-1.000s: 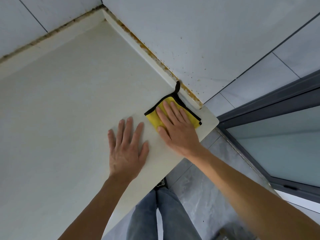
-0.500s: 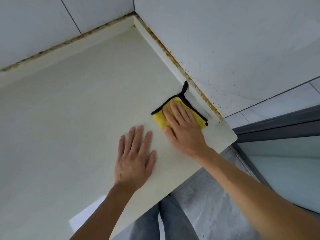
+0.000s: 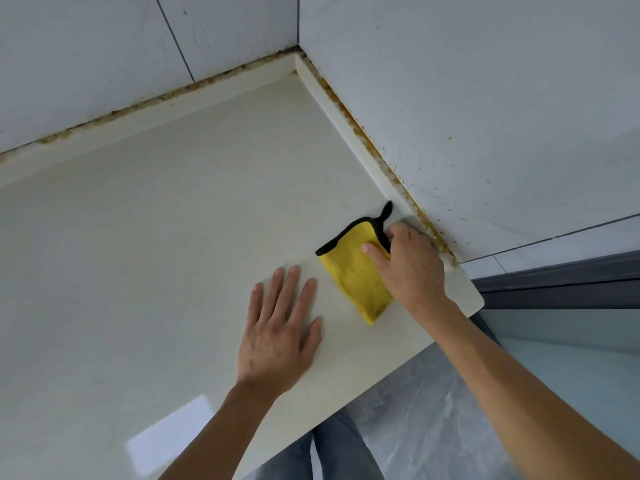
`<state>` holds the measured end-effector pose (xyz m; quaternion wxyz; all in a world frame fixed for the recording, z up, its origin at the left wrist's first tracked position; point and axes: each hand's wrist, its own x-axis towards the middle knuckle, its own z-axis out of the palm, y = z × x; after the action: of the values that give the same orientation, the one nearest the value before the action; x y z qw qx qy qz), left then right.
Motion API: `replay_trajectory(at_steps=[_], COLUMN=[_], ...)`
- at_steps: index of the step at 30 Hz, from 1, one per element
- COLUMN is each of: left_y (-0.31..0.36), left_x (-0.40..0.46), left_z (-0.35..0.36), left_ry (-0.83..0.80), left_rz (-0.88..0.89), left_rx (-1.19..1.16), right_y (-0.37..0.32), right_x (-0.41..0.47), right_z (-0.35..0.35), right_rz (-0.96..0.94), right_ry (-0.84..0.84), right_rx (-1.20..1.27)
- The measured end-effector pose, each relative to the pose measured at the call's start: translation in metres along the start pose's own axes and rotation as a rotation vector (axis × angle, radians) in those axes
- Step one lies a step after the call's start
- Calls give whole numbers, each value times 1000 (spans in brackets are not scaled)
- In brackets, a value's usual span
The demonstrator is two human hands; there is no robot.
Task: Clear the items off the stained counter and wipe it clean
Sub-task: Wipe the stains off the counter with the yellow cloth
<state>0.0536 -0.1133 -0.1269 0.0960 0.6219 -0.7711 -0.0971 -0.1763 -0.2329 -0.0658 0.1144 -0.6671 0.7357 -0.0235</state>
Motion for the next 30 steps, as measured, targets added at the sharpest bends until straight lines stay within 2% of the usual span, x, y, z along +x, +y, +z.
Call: replay_trajectory(at_steps=[3,6,8,11,14,16,19,21,26,30], left_y=[0,-1,0,0,0,1,0,0,0,-3], left_x=[0,0,0,0,0,0,0,0,1,-1], left_z=[1,1,0,-1,-2,-2,-2,-1,-4,-6], left_ry=[-3,2,-3,-22,-28,-26,-12,-10,-17,-11], left_rz=[1,2,0,0,0,1,-4,4,0,1], left_rx=[7,-7,-9,1,3,-3,-22,-24,-25,-57], right_y=[-3,-1,-1,-7,-12,-12,-6,1,-1,-17], right_x=[6,13,17,15,3,-9,-33,-44,-28,-26], right_z=[-3,-21,-39,-66,-71,-56,-21,-7,-1,28], right_rz=[-1,-4,-72,-205,-372,-443,-454,-432,-455,-407], right_ry=[-75,-127,-59,167,267,209,-48,-168,-25,-136], right_rx=[73,254,356,420,317,184,33,31,146,-25])
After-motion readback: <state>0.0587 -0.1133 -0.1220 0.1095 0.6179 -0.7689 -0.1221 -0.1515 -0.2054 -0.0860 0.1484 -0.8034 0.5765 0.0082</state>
